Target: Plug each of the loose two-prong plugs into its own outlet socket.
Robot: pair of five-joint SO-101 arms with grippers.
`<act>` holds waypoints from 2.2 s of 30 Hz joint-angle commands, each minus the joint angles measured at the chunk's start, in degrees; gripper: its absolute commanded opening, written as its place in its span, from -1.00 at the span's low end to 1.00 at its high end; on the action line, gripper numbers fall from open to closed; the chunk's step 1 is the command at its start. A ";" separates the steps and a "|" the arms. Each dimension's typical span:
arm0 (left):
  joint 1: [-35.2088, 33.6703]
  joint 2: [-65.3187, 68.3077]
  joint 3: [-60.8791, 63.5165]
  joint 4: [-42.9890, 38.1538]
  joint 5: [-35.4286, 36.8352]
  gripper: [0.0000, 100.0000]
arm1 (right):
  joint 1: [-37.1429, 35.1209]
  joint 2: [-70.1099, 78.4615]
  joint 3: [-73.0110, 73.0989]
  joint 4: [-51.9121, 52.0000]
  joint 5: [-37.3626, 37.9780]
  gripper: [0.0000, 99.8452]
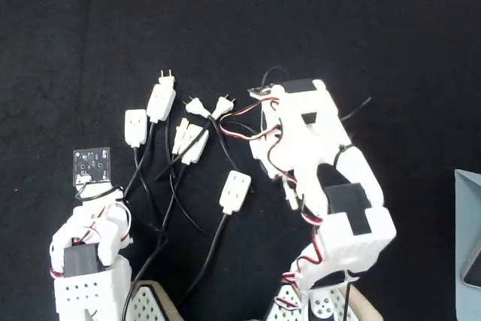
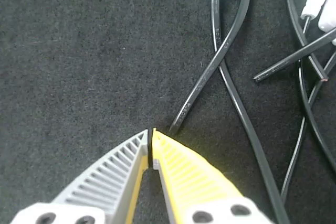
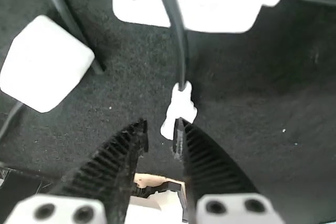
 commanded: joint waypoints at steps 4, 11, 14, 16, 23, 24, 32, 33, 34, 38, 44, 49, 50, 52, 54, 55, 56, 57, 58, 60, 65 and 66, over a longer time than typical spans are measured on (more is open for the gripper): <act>0.13 -0.09 1.01 0.18 -0.18 -0.94 | -0.35 1.80 -1.10 -1.58 -0.79 -0.81; 0.13 -0.09 1.01 0.18 -0.18 -0.94 | 0.26 -0.66 -1.10 -1.05 -0.35 -0.81; 0.13 -0.09 1.01 0.18 -0.18 -0.94 | 0.97 -4.09 -1.10 -1.05 -0.35 -0.80; 0.13 -0.09 1.01 0.18 -0.18 -0.94 | 1.49 -5.58 -1.01 -1.05 -0.26 -0.80; 0.13 -0.09 1.01 0.18 -0.18 -0.94 | 3.08 -5.93 -0.84 -0.97 1.85 -0.80; 0.13 -0.09 1.01 0.18 -0.18 -0.94 | 3.08 -5.93 -0.75 -1.05 1.85 -0.80; 0.13 -0.09 1.01 0.18 -0.18 -0.94 | 2.99 -1.45 -0.75 -1.41 1.85 -0.71; 0.13 -0.09 1.01 0.18 -0.18 -0.94 | 2.99 -0.92 -0.75 -1.23 1.85 -0.66; 0.13 -0.09 1.01 0.18 -0.18 -0.94 | 2.99 -0.57 -0.75 -1.14 1.85 -0.62; 0.13 -0.09 1.01 0.18 -0.18 -0.94 | 2.99 -0.04 -0.75 -1.49 1.85 -0.61; 0.13 -0.09 1.01 0.18 -0.18 -0.94 | 3.16 1.19 -0.66 -3.25 1.85 -0.63; 0.13 -0.09 1.01 0.18 -0.18 -0.94 | 3.43 4.18 -1.01 -5.36 1.85 -0.80; 0.13 -0.09 1.01 0.18 -0.18 -0.94 | 3.43 4.18 -1.01 -5.36 1.85 -0.81; 0.13 -0.09 1.01 0.18 -0.18 -0.94 | 3.43 3.65 -1.01 -5.36 1.93 -0.81; 0.13 -0.09 1.01 0.18 -0.18 -0.94 | 3.43 3.03 -1.01 -5.27 2.02 -0.81; 0.13 -0.09 1.01 0.18 -0.18 -0.94 | 3.43 2.59 -1.01 -5.19 2.02 -0.81; 0.13 -0.09 1.01 0.18 -0.18 -0.94 | 3.52 2.24 -0.92 -5.19 2.02 -0.81; 0.13 -0.09 1.01 0.18 -0.18 -0.94 | 3.96 1.98 -0.84 -5.19 2.02 -0.81; 0.13 -0.09 1.01 0.18 -0.18 -0.94 | 4.31 1.71 -0.84 -5.10 2.11 -0.81; 0.13 -0.09 1.01 0.18 -0.18 -0.94 | 5.27 1.63 -0.84 -5.10 2.11 -0.81; 0.13 -0.09 1.01 0.18 -0.18 -0.94 | 6.68 1.89 -0.40 -4.13 4.04 -0.81; 0.13 -0.09 1.01 0.18 -0.18 -0.94 | 6.59 1.89 -0.40 -3.43 4.31 -0.81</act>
